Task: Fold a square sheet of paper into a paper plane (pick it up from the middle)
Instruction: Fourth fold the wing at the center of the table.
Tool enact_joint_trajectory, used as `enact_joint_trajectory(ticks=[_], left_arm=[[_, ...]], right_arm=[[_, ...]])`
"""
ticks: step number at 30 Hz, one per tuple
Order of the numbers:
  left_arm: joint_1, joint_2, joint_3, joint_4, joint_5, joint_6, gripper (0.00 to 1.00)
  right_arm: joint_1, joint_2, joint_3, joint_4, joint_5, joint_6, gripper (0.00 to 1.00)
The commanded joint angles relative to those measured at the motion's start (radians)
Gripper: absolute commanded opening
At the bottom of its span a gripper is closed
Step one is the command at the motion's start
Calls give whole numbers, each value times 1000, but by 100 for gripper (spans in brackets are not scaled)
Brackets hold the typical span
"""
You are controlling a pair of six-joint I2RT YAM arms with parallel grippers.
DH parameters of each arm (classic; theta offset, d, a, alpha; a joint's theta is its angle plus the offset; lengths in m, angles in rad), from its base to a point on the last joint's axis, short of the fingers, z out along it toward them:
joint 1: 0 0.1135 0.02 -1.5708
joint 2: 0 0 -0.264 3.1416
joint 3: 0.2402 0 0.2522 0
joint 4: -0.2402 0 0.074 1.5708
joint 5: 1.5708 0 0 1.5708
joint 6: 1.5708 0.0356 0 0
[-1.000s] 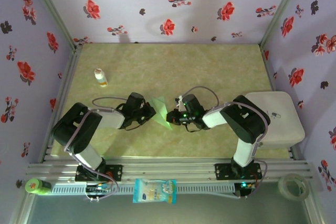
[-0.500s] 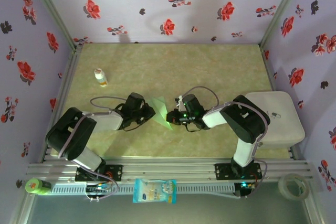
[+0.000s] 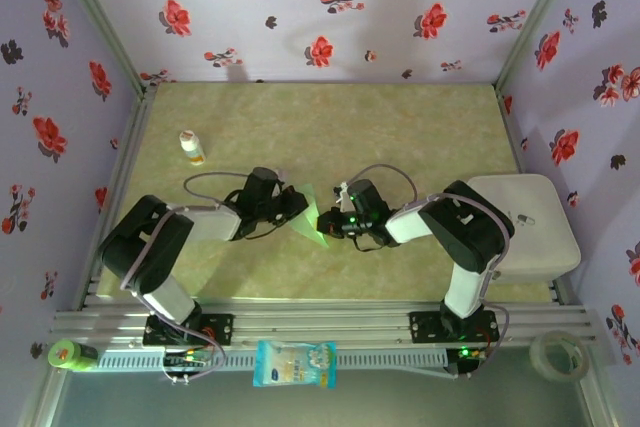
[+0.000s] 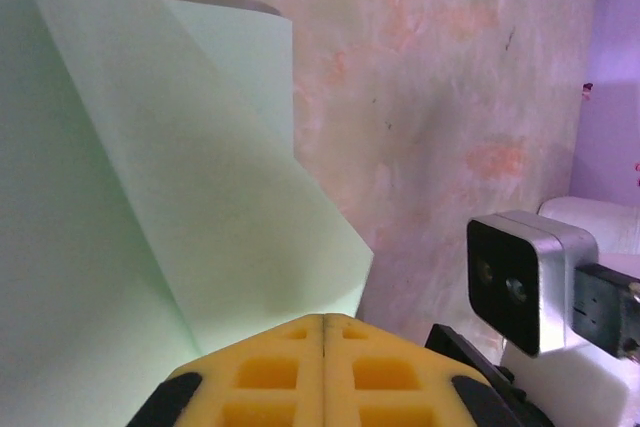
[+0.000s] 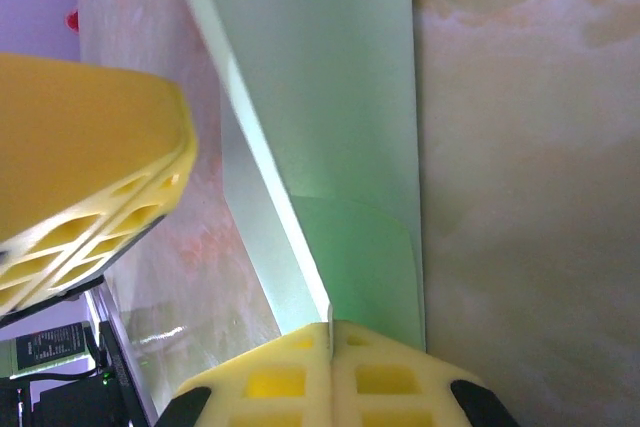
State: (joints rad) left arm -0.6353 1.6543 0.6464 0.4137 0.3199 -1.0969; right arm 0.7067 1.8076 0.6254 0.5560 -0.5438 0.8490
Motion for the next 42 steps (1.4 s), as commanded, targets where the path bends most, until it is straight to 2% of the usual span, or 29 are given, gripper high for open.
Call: enact_joint_trajectory(ticks=[1, 9, 20, 42], left_arm=[[-3, 52, 28, 53, 26, 9, 6], [0, 111, 29, 86, 10, -12, 5], [9, 93, 38, 53, -6, 5, 8], [17, 154, 75, 0, 2, 26, 8]], right_arm=[[-6, 39, -8, -65, 14, -1, 0], [-7, 39, -12, -74, 16, -5, 0], [-8, 39, -3, -97, 18, -9, 0], [-11, 44, 2, -106, 13, -1, 0]])
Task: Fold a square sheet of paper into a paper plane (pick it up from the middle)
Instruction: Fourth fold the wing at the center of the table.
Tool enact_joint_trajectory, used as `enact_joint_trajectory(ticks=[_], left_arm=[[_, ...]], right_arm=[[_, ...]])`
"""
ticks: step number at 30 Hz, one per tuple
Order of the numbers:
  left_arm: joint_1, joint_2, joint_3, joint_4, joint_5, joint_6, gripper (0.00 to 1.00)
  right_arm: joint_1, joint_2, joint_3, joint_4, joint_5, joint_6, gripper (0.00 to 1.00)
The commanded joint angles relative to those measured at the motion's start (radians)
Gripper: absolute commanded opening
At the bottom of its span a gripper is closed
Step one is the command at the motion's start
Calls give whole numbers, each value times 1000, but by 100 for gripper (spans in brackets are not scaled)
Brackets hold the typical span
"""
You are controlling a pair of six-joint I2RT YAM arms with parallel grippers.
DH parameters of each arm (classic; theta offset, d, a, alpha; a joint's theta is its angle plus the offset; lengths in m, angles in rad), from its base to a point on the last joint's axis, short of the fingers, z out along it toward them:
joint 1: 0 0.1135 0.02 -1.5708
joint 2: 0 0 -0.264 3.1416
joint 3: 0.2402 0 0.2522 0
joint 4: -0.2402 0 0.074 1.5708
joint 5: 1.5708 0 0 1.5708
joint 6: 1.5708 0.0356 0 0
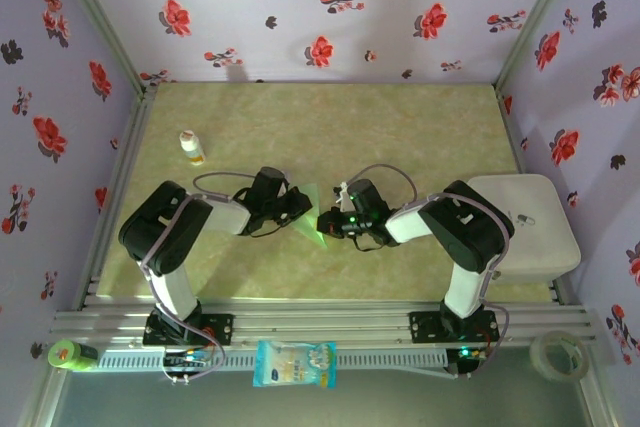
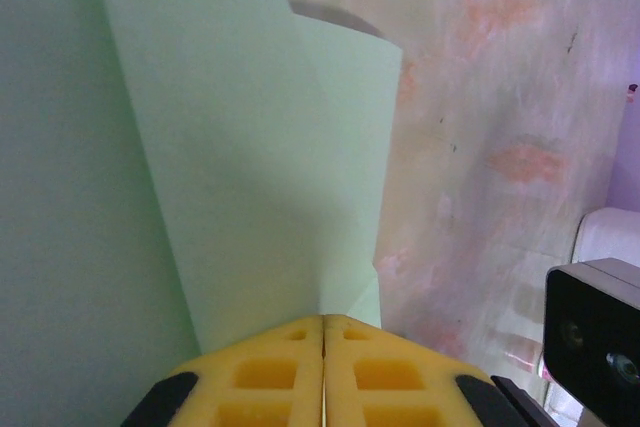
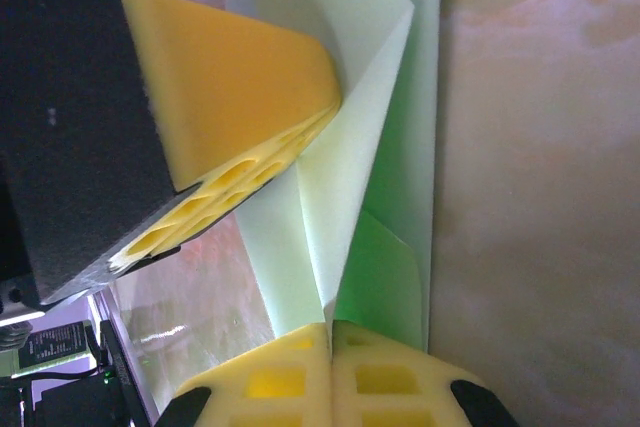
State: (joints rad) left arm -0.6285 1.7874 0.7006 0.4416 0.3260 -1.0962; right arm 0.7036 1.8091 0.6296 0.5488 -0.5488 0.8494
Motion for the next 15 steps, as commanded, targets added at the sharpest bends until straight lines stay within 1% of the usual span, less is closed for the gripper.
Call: enact_joint_trajectory(ticks=[1, 8, 13, 15], left_arm=[[10, 23, 21, -32, -5, 25, 8], [10, 38, 30, -50, 0, 32, 7], [10, 46, 43, -81, 13, 48, 7], [10, 49, 42, -92, 13, 50, 7]], right_arm=[[-7, 43, -2, -100, 18, -1, 0], [-10, 37, 3, -108, 11, 5, 3], [-10, 12, 1, -105, -9, 25, 11], [-10, -8, -2, -112, -16, 34, 13]])
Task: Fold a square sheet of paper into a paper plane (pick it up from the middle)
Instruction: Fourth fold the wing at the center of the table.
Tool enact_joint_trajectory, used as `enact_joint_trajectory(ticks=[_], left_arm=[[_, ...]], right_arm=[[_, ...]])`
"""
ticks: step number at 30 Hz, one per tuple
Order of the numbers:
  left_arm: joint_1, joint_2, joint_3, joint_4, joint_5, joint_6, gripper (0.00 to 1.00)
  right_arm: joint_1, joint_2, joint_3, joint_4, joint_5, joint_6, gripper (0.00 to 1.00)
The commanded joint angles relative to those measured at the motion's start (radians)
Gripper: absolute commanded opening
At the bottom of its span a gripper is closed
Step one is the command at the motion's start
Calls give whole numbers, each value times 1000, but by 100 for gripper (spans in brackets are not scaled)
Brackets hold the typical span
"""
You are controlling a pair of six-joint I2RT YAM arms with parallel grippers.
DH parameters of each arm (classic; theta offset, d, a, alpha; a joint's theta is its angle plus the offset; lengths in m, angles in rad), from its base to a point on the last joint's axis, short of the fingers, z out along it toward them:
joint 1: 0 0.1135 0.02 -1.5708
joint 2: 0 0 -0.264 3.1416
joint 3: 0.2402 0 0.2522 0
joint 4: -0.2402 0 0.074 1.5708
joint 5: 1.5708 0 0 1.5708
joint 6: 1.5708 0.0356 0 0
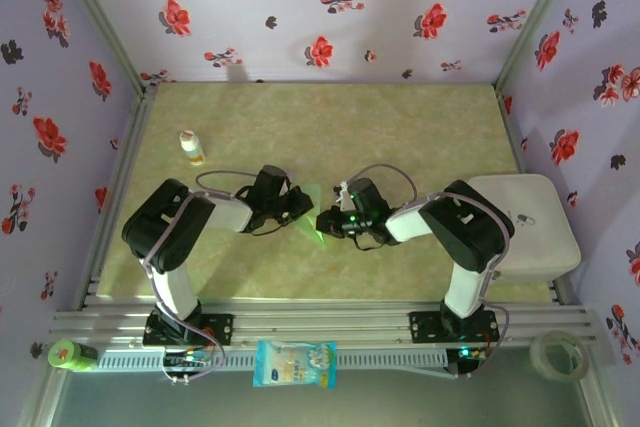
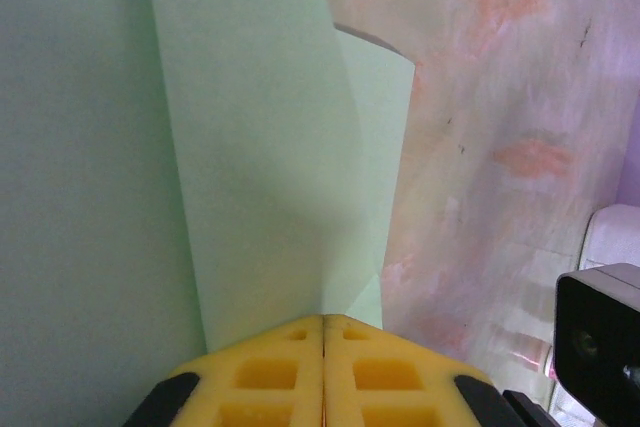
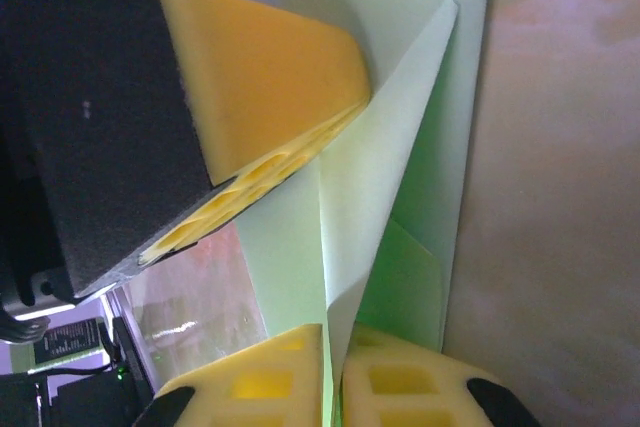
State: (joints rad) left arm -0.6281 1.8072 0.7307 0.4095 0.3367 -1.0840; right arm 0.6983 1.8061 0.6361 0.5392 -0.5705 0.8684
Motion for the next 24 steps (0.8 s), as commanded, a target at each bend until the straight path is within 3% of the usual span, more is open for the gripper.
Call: enact_joint_trajectory(ticks=[1, 9, 18, 24], left_arm=[[10, 31, 12, -63, 1, 39, 7], [10, 39, 12, -64, 3, 39, 6], [11, 42, 13, -65, 4, 39, 6], [11, 44, 10, -61, 4, 36, 6]], right_arm=[[-5, -14, -9, -107, 0, 19, 13], [-1, -53, -36, -132, -38, 51, 16], [6, -65, -70, -148, -51, 55, 10], [6, -49, -89, -130, -53, 81, 12]])
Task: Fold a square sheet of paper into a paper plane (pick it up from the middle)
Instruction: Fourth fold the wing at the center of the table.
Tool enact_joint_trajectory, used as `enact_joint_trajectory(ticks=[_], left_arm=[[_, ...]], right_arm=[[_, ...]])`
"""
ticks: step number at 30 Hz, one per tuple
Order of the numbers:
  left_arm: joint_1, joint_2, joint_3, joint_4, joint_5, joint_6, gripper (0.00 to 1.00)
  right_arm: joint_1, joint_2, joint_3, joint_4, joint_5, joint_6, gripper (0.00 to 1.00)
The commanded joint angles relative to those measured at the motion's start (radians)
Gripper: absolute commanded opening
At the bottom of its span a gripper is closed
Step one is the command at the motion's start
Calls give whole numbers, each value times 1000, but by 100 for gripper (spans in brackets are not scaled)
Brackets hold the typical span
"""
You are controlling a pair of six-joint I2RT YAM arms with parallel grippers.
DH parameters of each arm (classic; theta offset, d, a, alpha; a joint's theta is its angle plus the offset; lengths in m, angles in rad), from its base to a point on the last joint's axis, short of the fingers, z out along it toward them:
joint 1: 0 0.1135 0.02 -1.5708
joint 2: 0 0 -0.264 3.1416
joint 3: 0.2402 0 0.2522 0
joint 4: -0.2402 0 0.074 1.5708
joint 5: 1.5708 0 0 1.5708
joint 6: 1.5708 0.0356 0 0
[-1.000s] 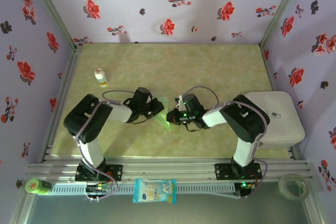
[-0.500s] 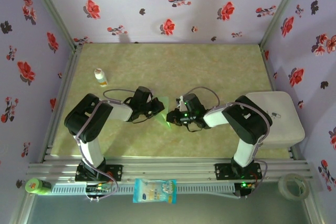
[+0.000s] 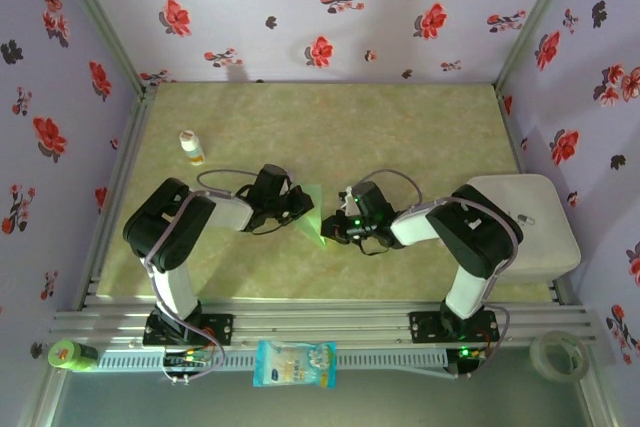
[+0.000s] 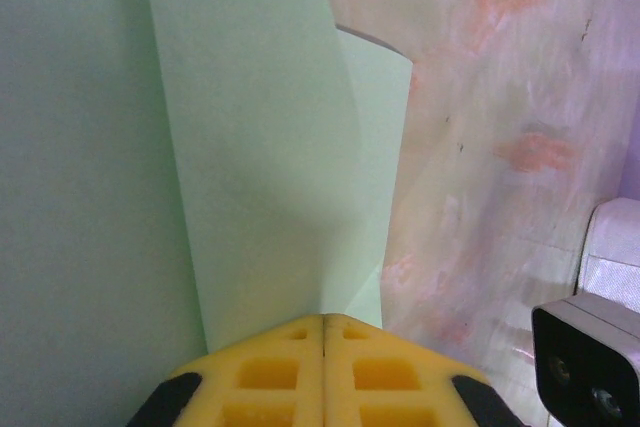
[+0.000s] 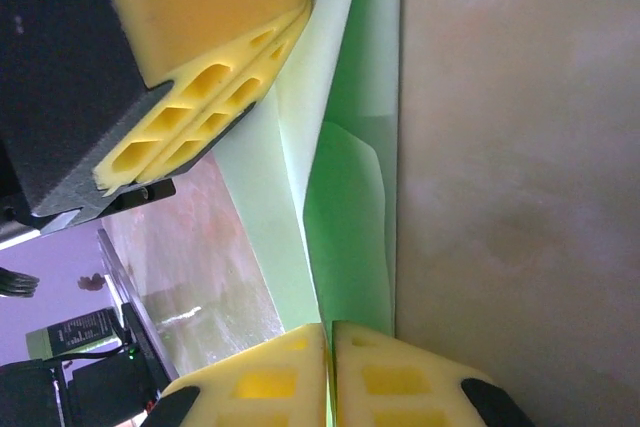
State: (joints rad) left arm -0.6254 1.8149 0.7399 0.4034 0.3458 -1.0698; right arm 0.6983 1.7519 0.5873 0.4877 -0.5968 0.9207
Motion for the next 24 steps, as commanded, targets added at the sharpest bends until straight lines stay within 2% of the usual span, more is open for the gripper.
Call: enact_joint_trajectory(ticks=[1, 8, 11, 24], left_arm=[[8, 35, 1, -55, -5, 22, 6], [8, 34, 1, -56, -5, 21, 6], [8, 33, 0, -57, -5, 20, 6], [7, 38, -2, -57, -6, 17, 5]], right_arm=[[6, 3, -42, -76, -30, 30, 13], [7, 3, -44, -101, -54, 29, 12], [7, 5, -47, -101, -59, 30, 8], [7, -10, -54, -110, -82, 37, 10]])
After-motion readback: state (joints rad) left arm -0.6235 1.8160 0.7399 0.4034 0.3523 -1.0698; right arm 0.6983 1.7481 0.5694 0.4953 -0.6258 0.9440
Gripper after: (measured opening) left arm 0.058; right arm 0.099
